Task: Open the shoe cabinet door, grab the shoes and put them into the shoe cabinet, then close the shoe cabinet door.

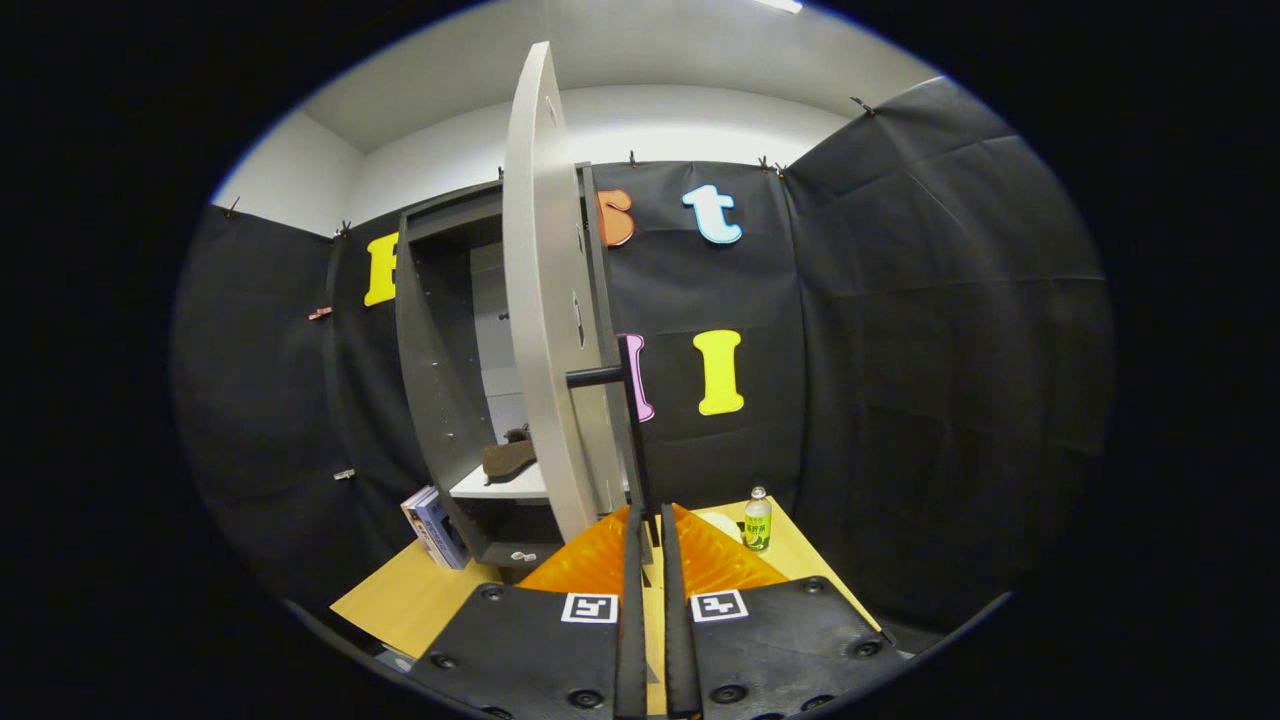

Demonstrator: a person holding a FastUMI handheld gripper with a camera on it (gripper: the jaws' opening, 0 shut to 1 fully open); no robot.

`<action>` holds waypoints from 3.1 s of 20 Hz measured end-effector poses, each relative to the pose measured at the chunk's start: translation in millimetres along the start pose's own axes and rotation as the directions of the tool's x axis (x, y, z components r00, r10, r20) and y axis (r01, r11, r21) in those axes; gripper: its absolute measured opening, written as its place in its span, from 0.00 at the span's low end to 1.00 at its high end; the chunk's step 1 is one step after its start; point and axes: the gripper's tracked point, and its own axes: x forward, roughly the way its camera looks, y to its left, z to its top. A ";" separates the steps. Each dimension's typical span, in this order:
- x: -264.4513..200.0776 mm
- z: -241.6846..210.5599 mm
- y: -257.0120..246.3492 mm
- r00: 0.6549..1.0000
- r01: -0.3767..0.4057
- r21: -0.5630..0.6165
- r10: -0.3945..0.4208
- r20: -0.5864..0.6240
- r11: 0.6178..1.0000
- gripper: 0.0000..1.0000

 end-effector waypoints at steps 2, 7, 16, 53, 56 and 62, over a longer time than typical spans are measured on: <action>-0.6 -10.6 14.2 1.000 0.006 -0.025 -0.007 -0.021 1.000 0.12; -3.7 -14.1 72.5 0.997 -0.071 -0.050 0.072 0.013 0.996 0.12; 58.0 -103.1 165.1 0.983 -0.085 -0.047 0.076 -0.169 0.995 0.12; 199.1 -526.9 217.3 0.640 -0.037 -0.046 -0.011 -0.768 0.998 0.26; 207.4 -527.3 216.1 0.661 -0.037 -0.060 -0.021 -0.750 0.998 0.27; 216.7 -532.3 212.1 0.670 -0.089 -0.189 -0.082 -0.738 0.978 0.33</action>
